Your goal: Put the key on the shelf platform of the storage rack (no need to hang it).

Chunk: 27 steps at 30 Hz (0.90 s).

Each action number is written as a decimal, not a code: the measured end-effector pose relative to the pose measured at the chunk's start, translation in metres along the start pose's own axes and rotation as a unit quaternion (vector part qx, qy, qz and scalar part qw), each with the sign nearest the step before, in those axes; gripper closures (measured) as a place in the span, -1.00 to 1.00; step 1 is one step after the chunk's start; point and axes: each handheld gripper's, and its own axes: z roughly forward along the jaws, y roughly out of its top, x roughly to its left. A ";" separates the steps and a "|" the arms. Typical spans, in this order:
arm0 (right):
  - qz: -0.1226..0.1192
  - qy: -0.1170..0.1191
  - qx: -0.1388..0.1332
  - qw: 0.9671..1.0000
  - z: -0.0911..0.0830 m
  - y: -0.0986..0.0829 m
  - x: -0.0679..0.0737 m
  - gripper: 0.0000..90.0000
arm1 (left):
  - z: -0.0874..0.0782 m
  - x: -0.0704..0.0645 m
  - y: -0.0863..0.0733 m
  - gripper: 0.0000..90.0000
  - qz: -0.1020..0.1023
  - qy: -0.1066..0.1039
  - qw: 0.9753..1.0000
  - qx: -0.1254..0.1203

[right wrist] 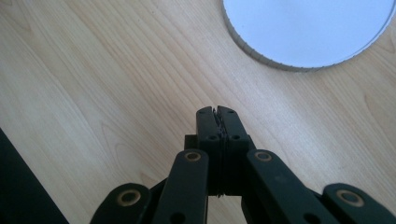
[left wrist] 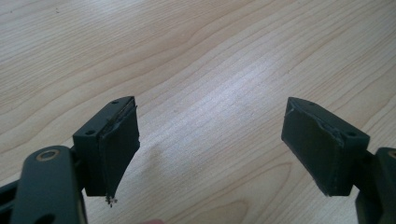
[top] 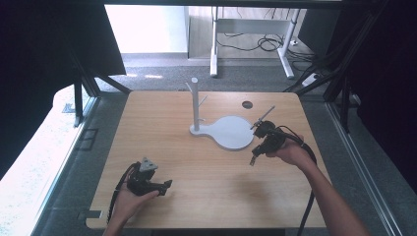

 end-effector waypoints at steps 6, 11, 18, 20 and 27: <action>0.006 0.000 -0.001 1.000 0.001 0.010 -0.005 1.00 | 0.000 0.001 0.000 -0.57 -0.001 -0.001 1.000 0.000; 0.008 0.000 -0.006 1.000 -0.001 0.018 -0.010 1.00 | 0.001 0.001 0.000 -0.57 -0.001 -0.001 1.000 0.002; 0.011 -0.001 -0.007 1.000 0.003 0.028 -0.015 1.00 | 0.001 0.001 0.000 -0.57 0.000 0.000 1.000 0.003; 0.015 0.000 -0.006 1.000 0.004 0.030 -0.017 1.00 | 0.001 0.001 0.000 -0.57 0.000 -0.001 1.000 0.003; 0.023 -0.005 -0.007 1.000 0.002 0.036 -0.025 1.00 | 0.001 0.001 0.000 -0.57 0.000 -0.001 1.000 0.003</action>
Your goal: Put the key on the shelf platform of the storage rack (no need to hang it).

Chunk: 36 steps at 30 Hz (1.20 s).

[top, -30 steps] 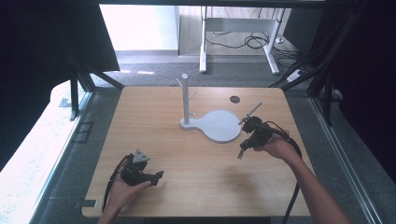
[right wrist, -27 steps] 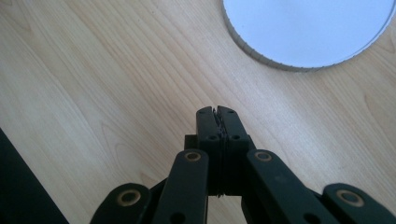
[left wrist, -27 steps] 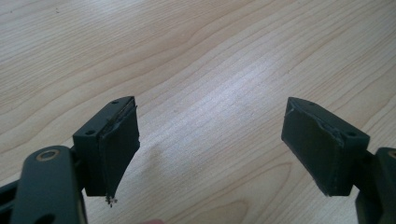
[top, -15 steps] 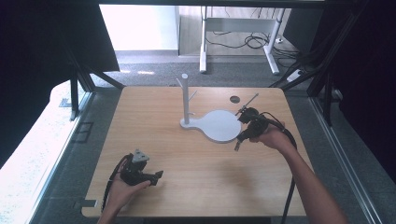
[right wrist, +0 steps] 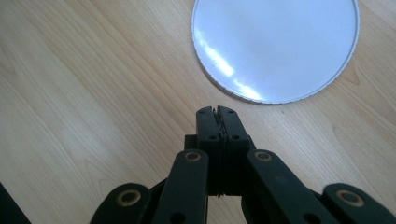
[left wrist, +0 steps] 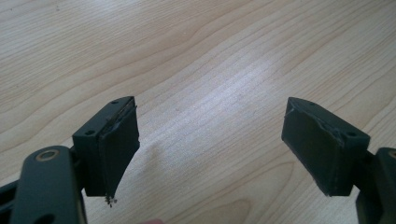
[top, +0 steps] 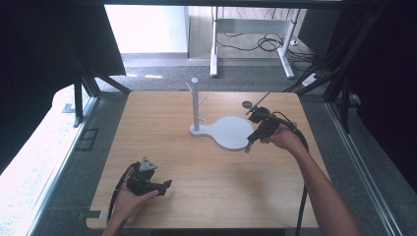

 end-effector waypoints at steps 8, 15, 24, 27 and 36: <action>0.008 -0.003 0.000 1.000 0.000 0.007 -0.007 1.00 | 0.000 0.000 0.000 -0.57 0.000 -0.001 1.000 0.000; 0.007 -0.005 0.000 1.000 0.003 0.012 -0.009 1.00 | 0.000 0.001 0.000 -0.57 -0.001 -0.001 1.000 0.000; 0.014 -0.008 -0.001 1.000 0.002 0.022 -0.014 1.00 | -0.001 0.002 0.000 -0.57 -0.001 0.000 1.000 0.000; 0.016 -0.007 -0.008 1.000 0.001 0.026 -0.014 1.00 | -0.001 0.002 0.000 -0.57 -0.001 -0.001 1.000 0.000; 0.019 -0.008 -0.019 1.000 -0.001 0.038 -0.018 1.00 | -0.002 0.003 0.000 -0.57 -0.002 -0.001 1.000 0.000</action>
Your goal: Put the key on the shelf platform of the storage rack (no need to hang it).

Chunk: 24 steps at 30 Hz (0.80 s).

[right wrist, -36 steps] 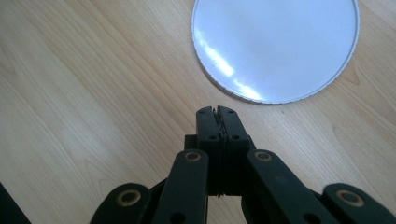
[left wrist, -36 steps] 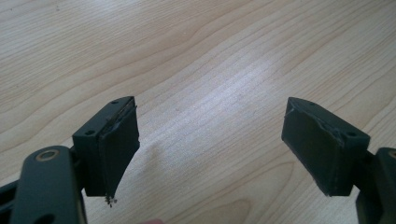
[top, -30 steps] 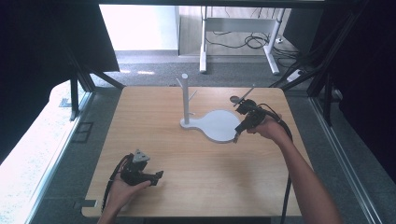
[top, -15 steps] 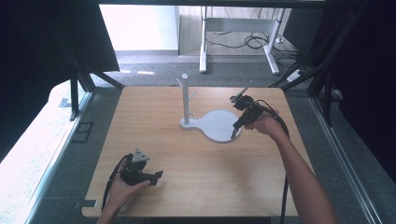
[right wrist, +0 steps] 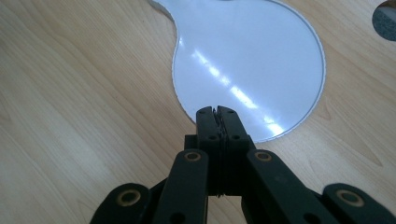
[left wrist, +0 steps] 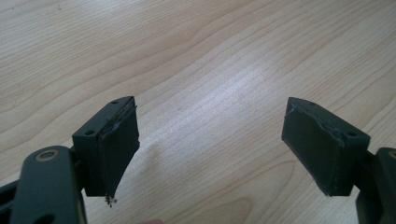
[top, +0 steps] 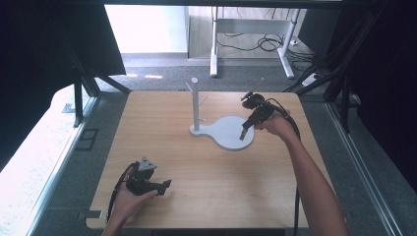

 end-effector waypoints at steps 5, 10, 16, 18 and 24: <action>0.010 0.004 -0.002 1.000 0.004 0.003 -0.004 1.00 | 0.000 0.000 0.000 -0.57 -0.001 0.000 1.000 0.001; 0.015 0.005 0.002 1.000 0.010 0.008 -0.008 1.00 | 0.000 0.000 0.000 -0.57 0.000 -0.001 1.000 0.000; 0.017 0.004 -0.001 1.000 0.014 0.015 -0.010 1.00 | 0.000 0.002 -0.001 -0.57 -0.001 0.000 1.000 0.000; 0.020 0.003 -0.001 1.000 0.016 0.017 -0.012 1.00 | 0.000 0.001 -0.001 -0.57 -0.001 -0.001 1.000 -0.001; 0.027 0.000 0.005 1.000 0.024 0.024 -0.017 1.00 | 0.000 0.002 -0.001 -0.57 -0.002 0.000 1.000 0.000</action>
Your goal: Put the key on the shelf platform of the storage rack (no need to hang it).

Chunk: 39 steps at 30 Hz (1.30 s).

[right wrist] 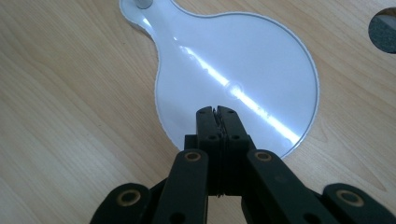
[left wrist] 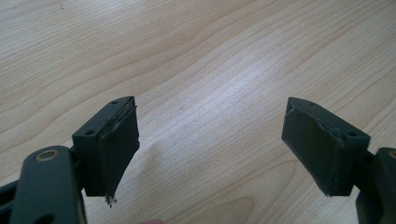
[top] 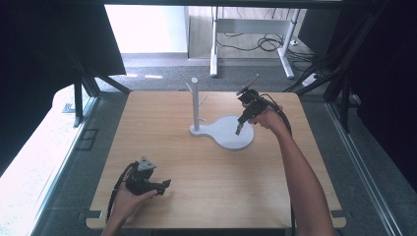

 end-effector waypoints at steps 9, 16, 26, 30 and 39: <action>-0.002 -0.002 0.010 1.000 0.014 0.007 -0.002 1.00 | 0.000 0.000 0.000 -0.57 0.000 -0.001 1.000 0.000; 0.006 -0.003 0.010 1.000 0.025 0.012 -0.005 1.00 | 0.000 0.002 0.000 -0.57 -0.001 0.000 1.000 -0.001; 0.008 -0.003 0.018 1.000 0.044 0.019 -0.003 1.00 | 0.001 0.001 0.000 -0.58 0.000 -0.002 1.000 0.001; 0.015 -0.002 0.017 1.000 0.051 0.019 -0.004 1.00 | 0.001 0.001 0.000 -0.57 -0.001 -0.004 1.000 0.000; 0.025 -0.005 0.023 0.999 0.066 0.014 -0.008 1.00 | 0.003 0.000 -0.001 -0.58 0.000 -0.003 1.000 0.004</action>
